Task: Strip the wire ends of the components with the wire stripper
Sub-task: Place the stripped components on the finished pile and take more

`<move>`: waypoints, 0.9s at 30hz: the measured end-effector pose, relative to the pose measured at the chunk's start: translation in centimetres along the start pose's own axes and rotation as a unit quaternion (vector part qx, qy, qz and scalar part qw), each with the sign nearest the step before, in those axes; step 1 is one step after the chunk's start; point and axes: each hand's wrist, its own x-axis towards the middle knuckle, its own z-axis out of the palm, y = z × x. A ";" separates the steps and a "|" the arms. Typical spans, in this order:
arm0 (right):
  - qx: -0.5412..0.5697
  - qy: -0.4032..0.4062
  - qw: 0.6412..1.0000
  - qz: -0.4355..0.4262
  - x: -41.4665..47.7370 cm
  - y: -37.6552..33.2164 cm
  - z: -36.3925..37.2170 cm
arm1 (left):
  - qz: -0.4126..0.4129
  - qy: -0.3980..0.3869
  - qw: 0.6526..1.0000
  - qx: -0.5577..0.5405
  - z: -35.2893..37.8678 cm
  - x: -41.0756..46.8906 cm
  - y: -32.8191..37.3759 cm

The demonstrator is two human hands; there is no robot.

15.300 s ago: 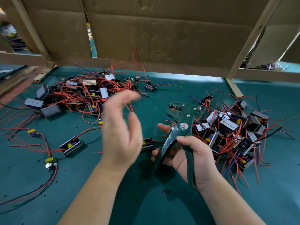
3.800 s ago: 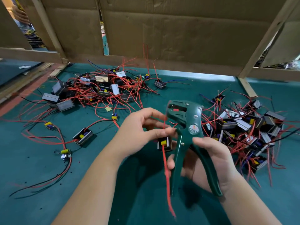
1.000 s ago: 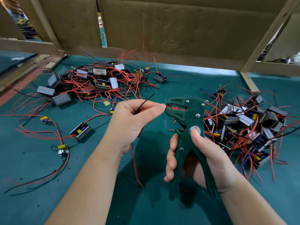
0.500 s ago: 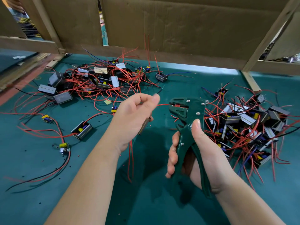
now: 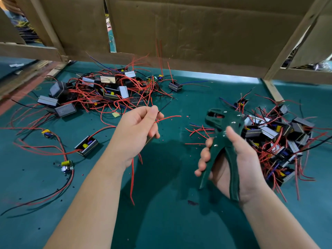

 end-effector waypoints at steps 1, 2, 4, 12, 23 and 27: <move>-0.011 -0.024 0.999 0.021 -0.1 0.2 0.1 | -0.002 -0.010 1.000 -0.008 0.1 0.0 0.0; -0.020 -0.053 0.998 0.040 -0.2 0.5 0.2 | -0.001 -0.021 1.000 -0.017 0.1 -0.1 0.1; -0.034 -0.109 0.991 0.067 -0.5 1.0 0.4 | 0.003 -0.040 0.999 -0.034 0.4 -0.3 0.4; -0.019 -0.257 0.962 0.092 -1.0 1.2 0.7 | 0.015 -0.031 0.999 -0.035 0.2 -0.6 0.8; -0.040 -0.269 0.958 0.094 -0.9 1.5 0.5 | 0.053 -0.025 0.998 -0.018 0.0 -1.0 1.3; -0.039 -0.265 0.959 0.095 -0.9 1.4 0.5 | 0.076 -0.043 0.996 0.011 -0.1 -0.9 1.5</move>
